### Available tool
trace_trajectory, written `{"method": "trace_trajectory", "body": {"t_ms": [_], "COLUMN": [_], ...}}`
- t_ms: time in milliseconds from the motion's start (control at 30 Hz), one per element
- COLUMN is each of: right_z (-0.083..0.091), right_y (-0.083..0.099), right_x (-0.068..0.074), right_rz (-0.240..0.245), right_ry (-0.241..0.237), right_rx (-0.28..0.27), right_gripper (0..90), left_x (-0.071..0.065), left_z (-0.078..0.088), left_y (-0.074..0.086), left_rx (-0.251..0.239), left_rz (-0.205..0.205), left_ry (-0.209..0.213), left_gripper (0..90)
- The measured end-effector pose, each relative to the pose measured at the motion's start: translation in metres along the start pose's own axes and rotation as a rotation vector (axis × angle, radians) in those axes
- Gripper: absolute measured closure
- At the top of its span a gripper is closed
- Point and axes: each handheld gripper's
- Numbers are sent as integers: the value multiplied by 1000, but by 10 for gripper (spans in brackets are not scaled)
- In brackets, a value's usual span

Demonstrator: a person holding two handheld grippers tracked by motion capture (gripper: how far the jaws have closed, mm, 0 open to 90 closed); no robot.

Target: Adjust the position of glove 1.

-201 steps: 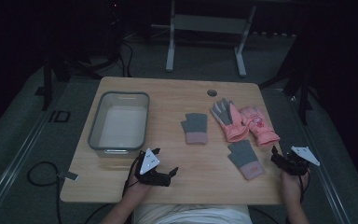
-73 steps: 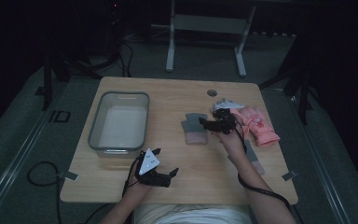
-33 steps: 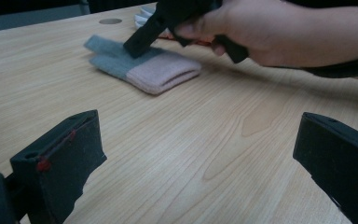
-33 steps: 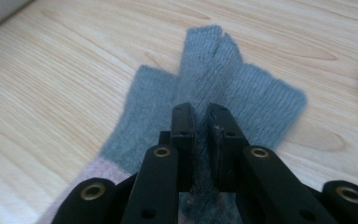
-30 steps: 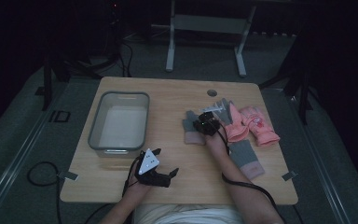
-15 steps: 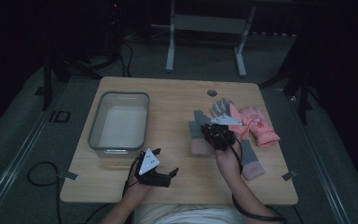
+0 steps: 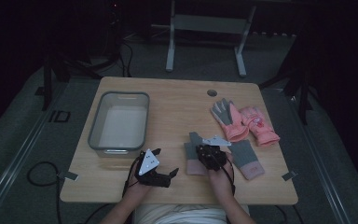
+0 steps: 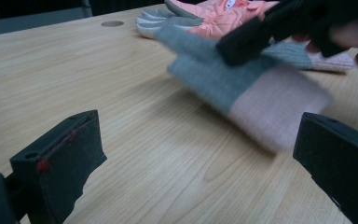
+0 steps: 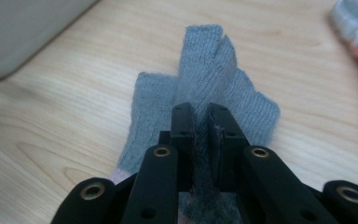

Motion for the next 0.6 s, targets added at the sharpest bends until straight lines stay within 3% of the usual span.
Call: {"method": "trace_trajectory", "body": {"t_ms": [233, 300, 533, 600], "right_z": [-22, -30, -26, -21], "right_y": [11, 18, 13, 9], "right_x": [-2, -4, -6, -9], "right_rz": [-3, 6, 26, 38], "right_ry": [0, -18, -14, -32], "right_rx": [48, 51, 40, 17], "right_gripper": [752, 665, 582, 576], "left_x": [0, 0, 1, 1], "left_z": [0, 0, 0, 0], "left_y": [0, 0, 0, 0], "left_rx": [1, 2, 4, 4], "left_rz": [0, 1, 7, 7], "left_ry": [1, 4, 8, 9], "left_gripper": [11, 11, 11, 11]}}
Point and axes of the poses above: each handheld gripper's, and its own axes: z roughly backward along the jaws, y roughly out of its underside, x roughly to its left, and after that the axes turned 4 degrees about -x, right-handed
